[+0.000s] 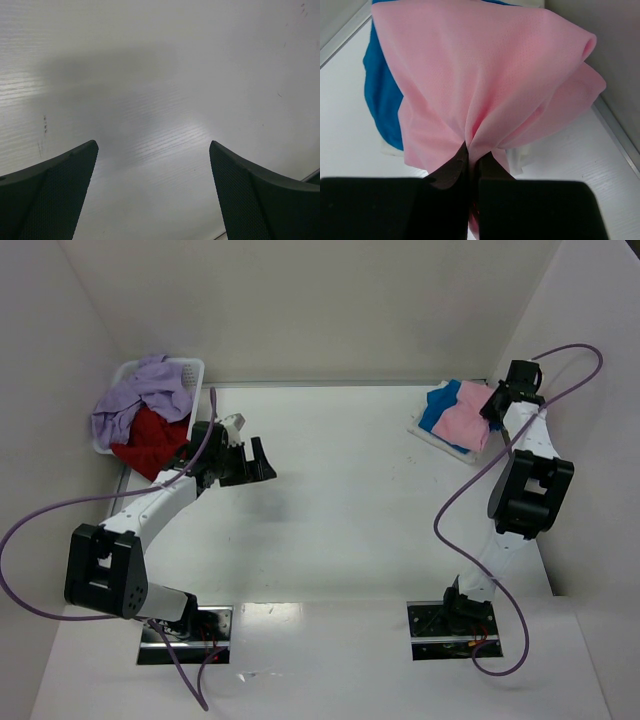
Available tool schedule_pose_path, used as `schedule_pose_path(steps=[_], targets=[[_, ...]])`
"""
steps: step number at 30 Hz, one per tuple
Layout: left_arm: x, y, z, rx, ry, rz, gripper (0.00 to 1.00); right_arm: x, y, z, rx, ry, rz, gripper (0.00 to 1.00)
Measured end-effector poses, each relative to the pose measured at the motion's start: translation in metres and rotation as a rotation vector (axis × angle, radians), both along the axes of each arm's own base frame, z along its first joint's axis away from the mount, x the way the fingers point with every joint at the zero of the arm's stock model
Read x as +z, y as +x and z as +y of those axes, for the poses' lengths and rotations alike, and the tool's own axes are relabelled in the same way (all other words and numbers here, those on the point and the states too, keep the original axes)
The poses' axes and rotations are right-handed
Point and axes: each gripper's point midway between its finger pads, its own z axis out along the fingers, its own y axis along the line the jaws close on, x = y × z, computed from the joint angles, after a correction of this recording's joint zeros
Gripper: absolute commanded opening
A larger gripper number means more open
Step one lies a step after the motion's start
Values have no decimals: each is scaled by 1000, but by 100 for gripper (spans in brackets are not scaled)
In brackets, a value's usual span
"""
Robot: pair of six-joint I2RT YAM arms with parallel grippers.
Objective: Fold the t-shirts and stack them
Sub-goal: Put the neatly folded tshirt into the corner of the board with the right arm
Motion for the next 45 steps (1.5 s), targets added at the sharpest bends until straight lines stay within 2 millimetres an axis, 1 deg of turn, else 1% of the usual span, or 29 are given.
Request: schedule_pose_path(steps=[2, 5, 6, 7, 9, 10, 12, 13, 15, 17, 20, 22, 25, 28, 29, 32, 34, 35, 37, 38, 39, 40, 42, 45], targets=[[2, 0, -5, -22, -23, -6, 100, -2, -2, -4, -22, -10, 6, 0], [6, 1, -18, -80, -71, -14, 100, -10, -8, -9, -50, -18, 27, 7], [9, 3, -22, -103, -83, -18, 100, -13, -10, -11, -58, -18, 34, 14], [13, 6, -29, -131, -93, -27, 100, -16, -12, -12, -67, -18, 42, 19], [25, 16, -43, -182, -114, -56, 100, -22, -16, -15, -85, -20, 54, 31], [32, 21, -52, -212, -122, -77, 100, -25, -18, -16, -91, -19, 61, 43], [52, 36, -69, -271, -146, -138, 100, -31, -23, -16, -100, -17, 77, 56], [63, 43, -78, -300, -161, -172, 100, -33, -24, -16, -104, -16, 82, 68], [81, 53, -97, -372, -189, -237, 100, -35, -26, -16, -109, -16, 88, 81], [96, 61, -116, -444, -203, -301, 100, -31, -28, -16, -111, -19, 83, 94], [113, 70, -150, -554, -217, -376, 100, -11, -31, -14, -107, -25, 43, 100], [125, 81, -175, -617, -239, -423, 100, 13, -31, -11, -95, -28, -11, 100], [130, 100, -210, -693, -276, -465, 100, 47, -32, -3, -71, -32, -89, 100], [117, 114, -240, -750, -293, -476, 100, 77, -32, 6, -41, -37, -168, 100], [109, 119, -249, -762, -293, -474, 100, 85, -31, 9, -30, -39, -191, 100], [92, 133, -279, -804, -296, -471, 100, 94, -26, 23, 10, -35, -220, 100], [88, 142, -300, -832, -299, -499, 100, 91, -21, 34, 39, -27, -220, 100], [85, 144, -307, -841, -301, -494, 100, 88, -18, 39, 51, -23, -215, 100], [90, 153, -326, -859, -307, -539, 100, 74, -10, 50, 75, -16, -190, 100], [90, 154, -332, -866, -308, -548, 100, 65, -4, 55, 82, -16, -172, 100], [96, 154, -337, -873, -311, -581, 100, 54, 2, 60, 90, -14, -148, 100], [95, 153, -339, -877, -310, -588, 100, 44, 9, 65, 97, -16, -126, 100], [95, 150, -336, -868, -288, -566, 100, 21, 25, 75, 105, -27, -71, 100], [93, 157, -322, -816, -207, -547, 100, -10, 44, 90, 109, -56, 4, 100]])
